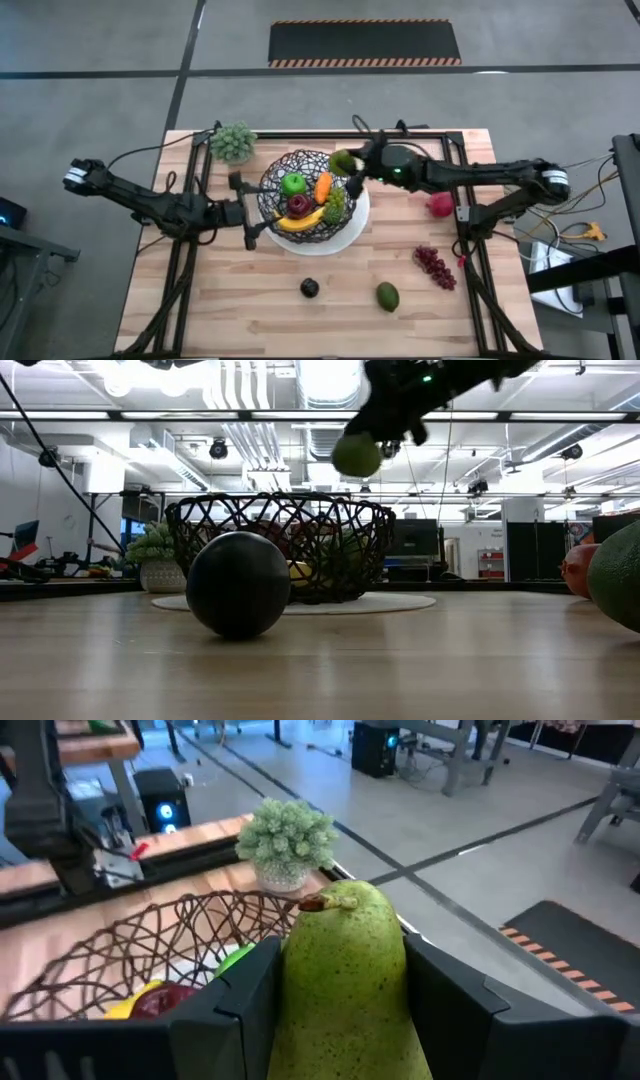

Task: Build produce basket
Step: Put the pear into the wire basket

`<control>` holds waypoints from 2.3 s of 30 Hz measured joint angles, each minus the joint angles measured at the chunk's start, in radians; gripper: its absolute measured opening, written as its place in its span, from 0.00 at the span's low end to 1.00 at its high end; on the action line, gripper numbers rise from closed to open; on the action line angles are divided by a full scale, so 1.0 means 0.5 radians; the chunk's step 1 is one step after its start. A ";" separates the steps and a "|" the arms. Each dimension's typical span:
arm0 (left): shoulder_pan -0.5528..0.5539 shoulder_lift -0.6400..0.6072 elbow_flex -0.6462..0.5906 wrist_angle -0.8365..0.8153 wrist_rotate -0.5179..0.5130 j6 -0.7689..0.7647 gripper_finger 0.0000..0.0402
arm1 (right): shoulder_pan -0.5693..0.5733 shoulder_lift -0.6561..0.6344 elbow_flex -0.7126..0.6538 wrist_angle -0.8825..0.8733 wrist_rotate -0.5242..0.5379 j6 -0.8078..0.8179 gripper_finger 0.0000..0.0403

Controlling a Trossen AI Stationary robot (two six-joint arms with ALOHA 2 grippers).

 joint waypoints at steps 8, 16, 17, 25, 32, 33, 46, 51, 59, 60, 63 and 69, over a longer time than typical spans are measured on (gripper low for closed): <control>0.000 -0.031 -0.017 -0.008 0.000 -0.005 0.75 | -0.010 0.600 0.435 -0.088 0.004 -0.117 0.43; 0.000 -0.026 -0.017 -0.005 0.001 -0.005 0.75 | -0.069 1.057 0.860 -0.335 0.011 -0.126 0.43; 0.000 -0.025 -0.017 -0.005 0.001 -0.005 0.75 | -0.076 1.088 0.895 -0.374 0.010 -0.126 0.43; 0.000 -0.026 -0.017 -0.008 0.001 -0.005 0.75 | -0.079 1.192 0.978 -0.469 0.009 -0.102 0.43; 0.000 -0.025 -0.017 -0.008 0.002 -0.001 0.75 | -0.098 1.193 0.965 -0.470 0.006 -0.040 0.45; 0.000 -0.025 -0.017 -0.008 0.002 -0.001 0.75 | -0.098 1.198 0.965 -0.463 0.010 -0.034 0.46; 0.000 -0.024 -0.017 0.002 0.001 -0.004 0.75 | -0.103 1.232 0.965 -0.475 0.005 0.009 0.61; 0.000 -0.024 -0.017 0.001 0.001 -0.008 0.75 | -0.101 1.195 0.964 -0.509 0.006 -0.012 0.57; 0.000 -0.024 -0.017 -0.006 0.001 -0.008 0.75 | -0.101 1.201 0.964 -0.610 0.006 -0.044 0.34; 0.000 -0.024 -0.017 -0.005 0.001 -0.008 0.75 | -0.103 1.207 0.964 -0.613 0.006 -0.048 0.30; 0.000 -0.024 -0.017 -0.005 0.001 -0.008 0.75 | -0.107 1.223 0.963 -0.614 0.005 -0.072 0.21; 0.000 -0.024 -0.017 -0.004 0.001 -0.008 0.75 | -0.107 1.240 0.963 -0.640 0.005 -0.102 0.07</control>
